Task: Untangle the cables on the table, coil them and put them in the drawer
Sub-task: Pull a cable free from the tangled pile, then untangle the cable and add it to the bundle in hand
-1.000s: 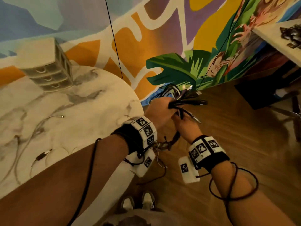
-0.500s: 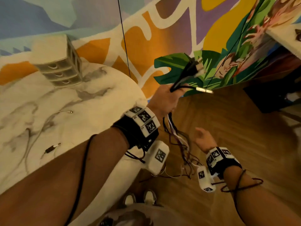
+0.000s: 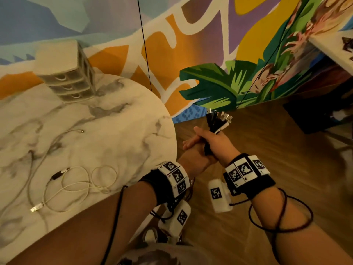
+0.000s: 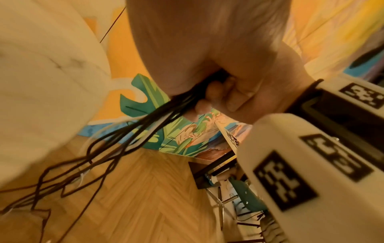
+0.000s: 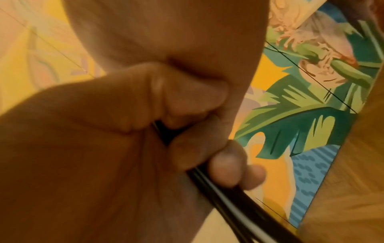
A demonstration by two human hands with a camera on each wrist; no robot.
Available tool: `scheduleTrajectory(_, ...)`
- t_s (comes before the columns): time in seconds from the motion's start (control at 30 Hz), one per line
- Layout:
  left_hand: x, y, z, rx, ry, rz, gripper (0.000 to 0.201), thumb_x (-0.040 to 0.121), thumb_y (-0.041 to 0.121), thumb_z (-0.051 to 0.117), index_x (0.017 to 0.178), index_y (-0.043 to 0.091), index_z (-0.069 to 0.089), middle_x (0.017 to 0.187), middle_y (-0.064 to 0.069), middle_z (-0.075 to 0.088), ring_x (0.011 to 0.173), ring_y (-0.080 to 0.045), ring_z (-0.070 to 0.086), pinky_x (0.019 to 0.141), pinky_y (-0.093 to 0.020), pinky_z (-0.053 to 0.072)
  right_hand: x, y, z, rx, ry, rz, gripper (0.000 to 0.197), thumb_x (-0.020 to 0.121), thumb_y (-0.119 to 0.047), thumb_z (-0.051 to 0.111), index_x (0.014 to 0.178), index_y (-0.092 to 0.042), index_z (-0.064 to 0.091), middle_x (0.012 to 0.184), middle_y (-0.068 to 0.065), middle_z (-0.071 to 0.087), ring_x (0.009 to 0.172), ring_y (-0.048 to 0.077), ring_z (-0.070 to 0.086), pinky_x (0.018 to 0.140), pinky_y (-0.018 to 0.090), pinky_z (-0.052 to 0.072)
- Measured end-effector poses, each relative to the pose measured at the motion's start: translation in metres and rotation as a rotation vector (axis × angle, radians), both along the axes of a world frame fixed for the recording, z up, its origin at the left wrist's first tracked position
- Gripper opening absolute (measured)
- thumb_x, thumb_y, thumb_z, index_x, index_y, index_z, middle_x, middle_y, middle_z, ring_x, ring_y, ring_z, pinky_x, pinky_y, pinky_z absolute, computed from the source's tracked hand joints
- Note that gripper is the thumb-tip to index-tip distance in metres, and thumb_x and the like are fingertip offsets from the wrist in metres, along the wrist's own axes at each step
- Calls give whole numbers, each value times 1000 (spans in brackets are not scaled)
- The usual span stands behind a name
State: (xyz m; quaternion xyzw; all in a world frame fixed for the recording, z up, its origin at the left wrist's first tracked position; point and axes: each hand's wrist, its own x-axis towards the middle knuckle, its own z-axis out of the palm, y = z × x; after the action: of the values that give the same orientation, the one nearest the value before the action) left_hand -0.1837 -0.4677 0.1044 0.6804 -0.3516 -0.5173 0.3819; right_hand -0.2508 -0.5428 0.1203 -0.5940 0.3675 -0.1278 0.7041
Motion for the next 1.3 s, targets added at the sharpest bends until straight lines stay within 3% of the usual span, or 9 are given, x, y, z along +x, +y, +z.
scheduleTrajectory(0.13,27,10,18,-69,-437,-416,45,90,22,57,131,10,46,119,-7,58,101,-17,57,84,-21,44,8,11,-2,-43,-9,-120,48,99,-27,44,65,-3,69,89,11,75,91,20,69,89,29,46)
scheduleTrajectory(0.27,69,13,60,-168,-951,-176,40,90,48,49,67,16,52,62,2,51,53,-12,43,50,-24,29,13,22,0,-90,-40,-261,39,98,-23,47,63,-9,58,54,4,62,47,14,58,52,24,45)
scheduleTrajectory(0.4,63,2,83,-544,-831,-157,52,83,59,51,110,15,59,108,-1,58,100,-13,52,83,-24,42,30,40,-6,-265,-3,-2,44,96,-4,45,61,-28,56,57,-1,54,48,1,41,52,19,35)
scheduleTrajectory(0.47,50,-1,75,-382,-947,-288,60,85,61,48,119,13,58,117,-3,57,107,-17,51,90,-32,41,34,44,-12,-382,177,108,27,91,6,50,105,-10,67,104,19,65,82,-3,52,77,6,30)
scheduleTrajectory(0.63,55,13,44,-373,-982,-164,22,92,24,51,88,5,61,95,-11,58,90,-25,53,77,-37,41,31,46,-31,-451,303,139,32,93,2,51,124,8,51,125,22,56,79,-4,47,68,-6,33)
scheduleTrajectory(0.93,60,29,22,-574,-1200,-170,26,86,29,62,67,11,64,67,-5,60,62,-21,56,57,-29,39,48,76,-37,-250,301,120,36,98,-1,40,134,4,39,138,21,44,127,26,41,81,0,19)
scheduleTrajectory(1.03,70,44,23,-588,-1020,-169,28,91,35,56,91,9,66,89,-7,63,84,-20,57,70,-32,45,58,87,-41,-207,172,104,26,98,-1,42,122,-4,52,111,2,56,100,7,56,80,4,35)
scheduleTrajectory(1.13,109,73,16,-439,-820,8,34,95,39,46,107,11,61,103,-6,60,97,-17,51,83,-29,41,56,96,-45,-103,105,65,35,103,-16,34,83,-9,63,49,2,48,37,11,41,45,27,33)
scheduleTrajectory(1.3,228,161,-30,185,-844,163,21,93,27,49,88,10,60,94,-13,64,90,-29,58,75,-33,43,53,112,-55,95,43,112,41,104,-21,24,124,-19,60,51,11,44,39,21,42,42,30,40)
